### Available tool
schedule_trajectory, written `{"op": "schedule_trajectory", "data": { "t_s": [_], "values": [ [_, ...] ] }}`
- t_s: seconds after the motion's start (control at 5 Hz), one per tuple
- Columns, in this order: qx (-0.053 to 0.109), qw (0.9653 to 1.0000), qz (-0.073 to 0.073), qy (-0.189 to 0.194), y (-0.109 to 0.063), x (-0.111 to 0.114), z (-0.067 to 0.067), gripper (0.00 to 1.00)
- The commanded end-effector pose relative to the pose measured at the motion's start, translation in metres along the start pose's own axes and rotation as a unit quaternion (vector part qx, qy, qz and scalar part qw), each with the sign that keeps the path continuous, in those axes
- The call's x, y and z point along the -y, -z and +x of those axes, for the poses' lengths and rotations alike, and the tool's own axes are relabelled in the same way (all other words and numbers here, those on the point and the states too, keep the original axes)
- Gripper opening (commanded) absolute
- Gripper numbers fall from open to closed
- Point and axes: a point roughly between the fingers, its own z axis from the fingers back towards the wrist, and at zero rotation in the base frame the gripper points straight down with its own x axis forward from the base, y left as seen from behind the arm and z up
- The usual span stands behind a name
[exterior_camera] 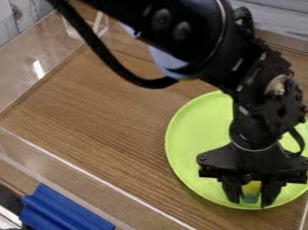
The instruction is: Remove the banana from inside the green plate and put it on the table
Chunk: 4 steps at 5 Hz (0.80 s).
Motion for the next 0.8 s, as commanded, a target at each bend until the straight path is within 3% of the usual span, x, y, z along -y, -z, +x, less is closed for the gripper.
{"op": "schedule_trajectory", "data": {
  "t_s": [0.0,0.6],
  "values": [
    [0.026,0.9993,-0.026,0.004,-0.015,0.009,0.013,0.0],
    [0.03,0.9993,-0.017,0.018,-0.029,0.009,0.017,0.0]
  ]
}}
